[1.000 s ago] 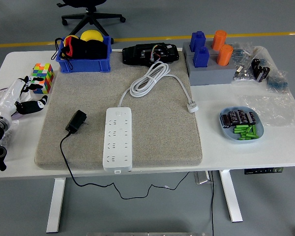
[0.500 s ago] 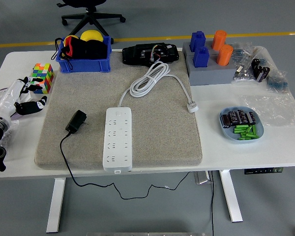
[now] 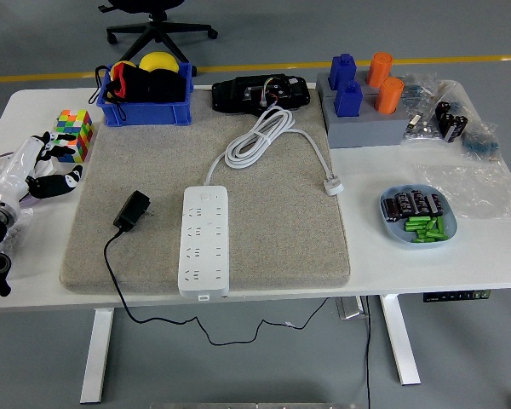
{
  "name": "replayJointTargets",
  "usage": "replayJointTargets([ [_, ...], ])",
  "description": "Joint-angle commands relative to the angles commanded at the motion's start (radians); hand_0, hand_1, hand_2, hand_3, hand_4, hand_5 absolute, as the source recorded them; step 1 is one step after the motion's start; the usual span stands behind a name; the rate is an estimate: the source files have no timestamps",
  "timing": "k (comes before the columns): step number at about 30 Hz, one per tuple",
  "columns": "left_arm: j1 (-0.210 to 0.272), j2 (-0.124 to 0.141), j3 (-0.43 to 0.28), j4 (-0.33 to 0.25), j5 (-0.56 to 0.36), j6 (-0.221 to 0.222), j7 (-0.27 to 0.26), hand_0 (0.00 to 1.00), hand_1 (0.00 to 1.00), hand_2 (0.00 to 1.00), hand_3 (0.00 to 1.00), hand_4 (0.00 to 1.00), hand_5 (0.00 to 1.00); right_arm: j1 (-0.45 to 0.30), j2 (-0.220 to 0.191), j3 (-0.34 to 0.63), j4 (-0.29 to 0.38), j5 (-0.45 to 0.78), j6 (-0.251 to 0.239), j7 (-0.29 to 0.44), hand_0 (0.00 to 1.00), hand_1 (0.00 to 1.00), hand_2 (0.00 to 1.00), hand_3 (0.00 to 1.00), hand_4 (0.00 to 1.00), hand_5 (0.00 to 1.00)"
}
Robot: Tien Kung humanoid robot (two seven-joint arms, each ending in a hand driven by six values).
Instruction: Pull the plug out,throw it away,press the button
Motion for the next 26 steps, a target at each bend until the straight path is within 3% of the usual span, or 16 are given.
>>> replayJointTargets([
  [26, -0.015, 0.012, 0.030, 0.001, -0.002, -0.001, 0.001, 0.780, 0.756, 0.696, 0.775, 0.607, 0.002, 0.007, -0.022, -0.057, 0.000, 0.021, 0.001, 0.002, 0.807, 0.681, 0.664, 0.673, 0.779, 0.670],
])
